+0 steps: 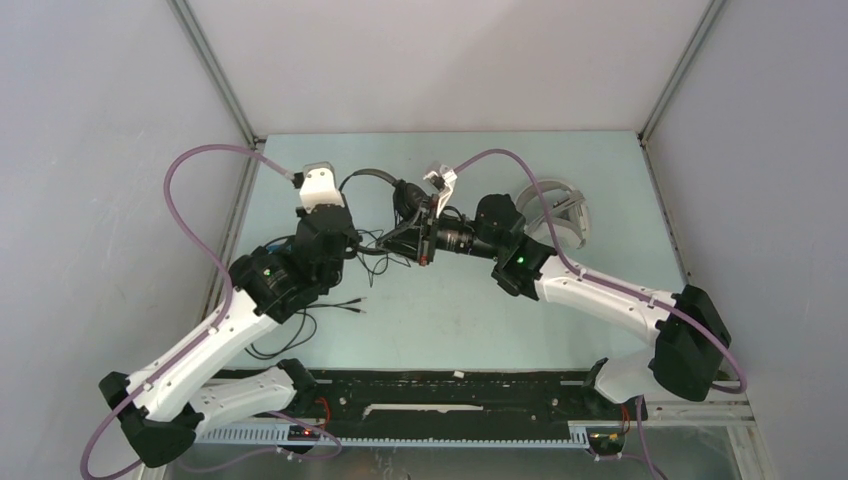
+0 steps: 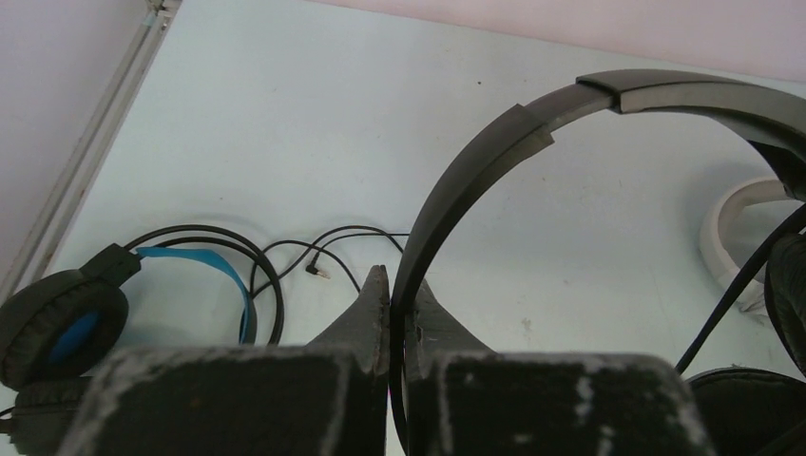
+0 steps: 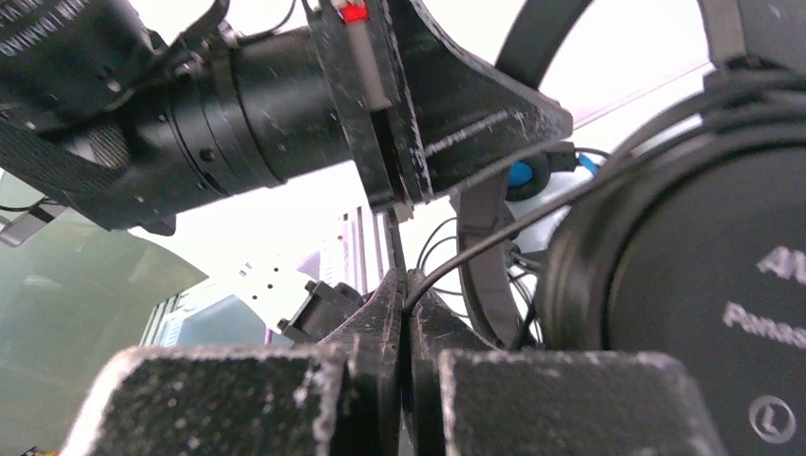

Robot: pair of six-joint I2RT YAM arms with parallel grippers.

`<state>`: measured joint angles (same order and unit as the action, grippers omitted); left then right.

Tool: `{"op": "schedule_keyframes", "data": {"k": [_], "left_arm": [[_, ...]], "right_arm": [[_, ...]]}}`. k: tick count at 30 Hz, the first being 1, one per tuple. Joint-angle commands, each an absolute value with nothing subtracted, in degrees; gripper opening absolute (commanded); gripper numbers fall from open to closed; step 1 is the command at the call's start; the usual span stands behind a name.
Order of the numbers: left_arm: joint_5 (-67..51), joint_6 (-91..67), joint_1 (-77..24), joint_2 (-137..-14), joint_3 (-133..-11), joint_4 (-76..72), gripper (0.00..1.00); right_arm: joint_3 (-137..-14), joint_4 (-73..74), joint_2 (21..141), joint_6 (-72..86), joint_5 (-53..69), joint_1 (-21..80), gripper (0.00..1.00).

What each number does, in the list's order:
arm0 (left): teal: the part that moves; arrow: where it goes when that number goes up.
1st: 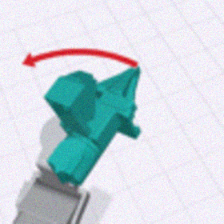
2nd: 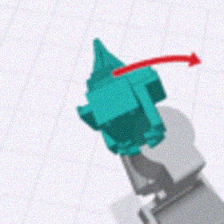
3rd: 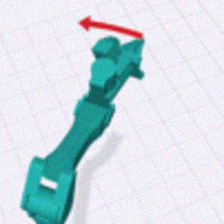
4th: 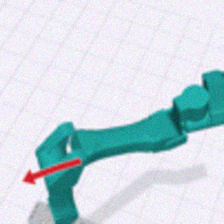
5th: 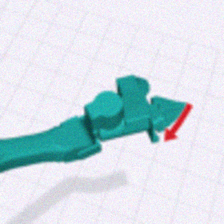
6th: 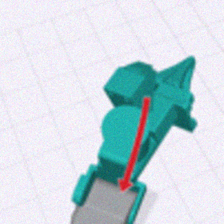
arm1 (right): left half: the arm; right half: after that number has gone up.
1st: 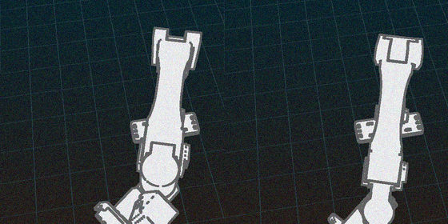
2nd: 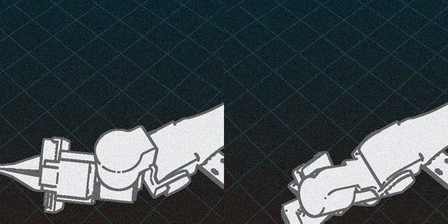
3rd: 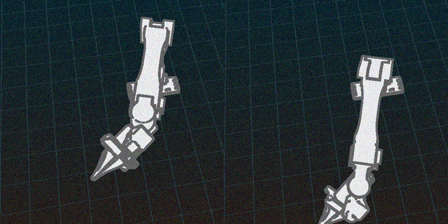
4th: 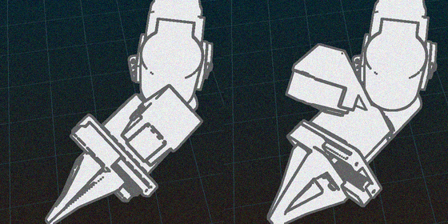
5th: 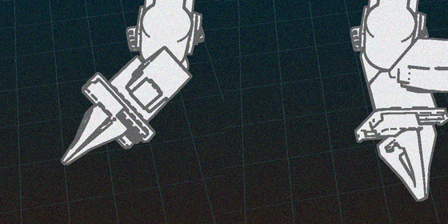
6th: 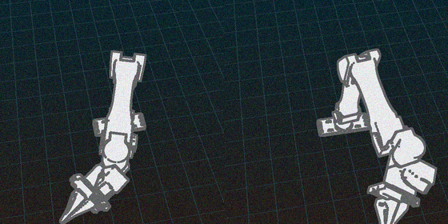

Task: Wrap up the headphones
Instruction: Wrap the headphones cable around the headphones.

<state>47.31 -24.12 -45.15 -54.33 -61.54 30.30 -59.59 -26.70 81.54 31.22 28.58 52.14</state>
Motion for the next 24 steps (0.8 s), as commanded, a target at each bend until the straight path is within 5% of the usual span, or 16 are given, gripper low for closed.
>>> {"op": "schedule_keyframes", "data": {"k": [1,18,24], "left_arm": [[45.64,-30.04,-45.39,-54.86,-66.01,24.54,0.0],[42.63,-33.91,-45.43,-55.17,-66.01,24.58,0.0],[42.58,-34.38,-45.42,-54.88,-66.09,24.62,0.0]], "right_arm": [[-63.37,-25.41,82.1,27.29,26.06,53.44,0.0],[-63.37,-18.15,81.25,22.16,16.62,54.5,0.18],[-63.44,-15.34,80.22,20.99,12.57,54.77,0.17]]}}
